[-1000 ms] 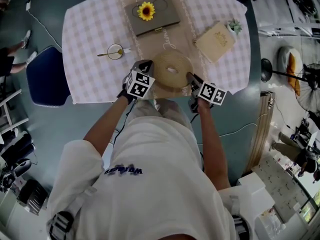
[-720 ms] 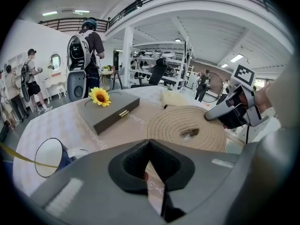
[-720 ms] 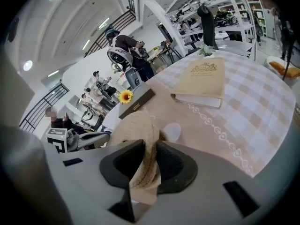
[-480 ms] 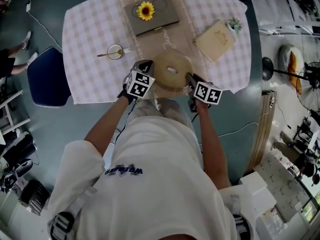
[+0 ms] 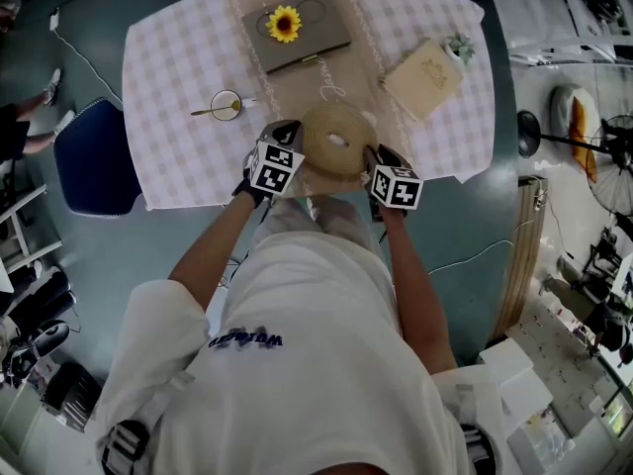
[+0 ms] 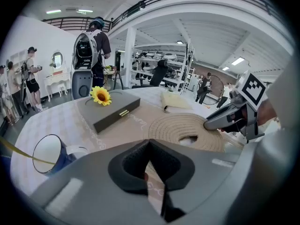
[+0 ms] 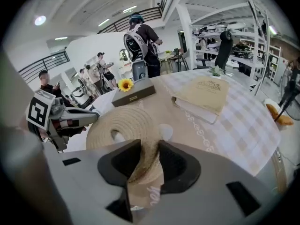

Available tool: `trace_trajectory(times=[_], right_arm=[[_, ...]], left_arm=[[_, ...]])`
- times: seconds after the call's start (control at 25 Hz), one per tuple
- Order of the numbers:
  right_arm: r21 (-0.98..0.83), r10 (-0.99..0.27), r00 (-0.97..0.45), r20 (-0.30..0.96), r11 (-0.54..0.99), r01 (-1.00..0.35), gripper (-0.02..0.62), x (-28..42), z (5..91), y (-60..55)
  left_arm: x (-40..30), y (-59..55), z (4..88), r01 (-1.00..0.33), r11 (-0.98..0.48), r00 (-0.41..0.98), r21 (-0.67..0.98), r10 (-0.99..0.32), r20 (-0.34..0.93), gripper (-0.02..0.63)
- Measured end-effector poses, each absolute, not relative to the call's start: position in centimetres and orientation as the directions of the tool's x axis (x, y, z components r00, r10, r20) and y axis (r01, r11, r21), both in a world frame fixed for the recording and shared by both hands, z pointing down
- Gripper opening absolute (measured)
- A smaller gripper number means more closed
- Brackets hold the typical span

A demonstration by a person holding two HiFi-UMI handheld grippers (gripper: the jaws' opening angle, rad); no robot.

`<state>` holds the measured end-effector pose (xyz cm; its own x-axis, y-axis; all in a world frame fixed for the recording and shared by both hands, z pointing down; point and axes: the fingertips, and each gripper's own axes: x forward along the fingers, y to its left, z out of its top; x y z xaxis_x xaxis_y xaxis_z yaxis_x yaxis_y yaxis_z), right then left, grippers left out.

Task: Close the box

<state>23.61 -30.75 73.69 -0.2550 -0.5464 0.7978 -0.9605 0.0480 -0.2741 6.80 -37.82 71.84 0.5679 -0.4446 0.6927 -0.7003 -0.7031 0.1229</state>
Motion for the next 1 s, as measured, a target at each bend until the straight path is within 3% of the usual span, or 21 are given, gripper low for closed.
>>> trace_trajectory(times=[0.16, 0.4, 1.0], right_arm=[[-0.255, -0.548, -0.254, 0.797, 0.076, -0.964, 0.132, 23.5, 73.8, -30.8], [-0.308, -0.572, -0.249, 0.782, -0.007, -0.951, 0.123, 23.8, 74.4, -30.6], [-0.254, -0.603, -0.166, 0.78, -0.064, -0.965, 0.117, 23.6, 74.8, -30.9]], left_arm=[[6.7, -37.8, 72.0, -0.705, -0.699, 0.572, 0.124, -0.456, 0.682, 0.002], [7.0, -37.5, 72.4, -0.685, -0.729, 0.535, 0.012, -0.491, 0.688, 0.003], [6.8, -37.8, 73.8, -0.678, -0.726, 0.549, 0.114, -0.397, 0.736, 0.003]])
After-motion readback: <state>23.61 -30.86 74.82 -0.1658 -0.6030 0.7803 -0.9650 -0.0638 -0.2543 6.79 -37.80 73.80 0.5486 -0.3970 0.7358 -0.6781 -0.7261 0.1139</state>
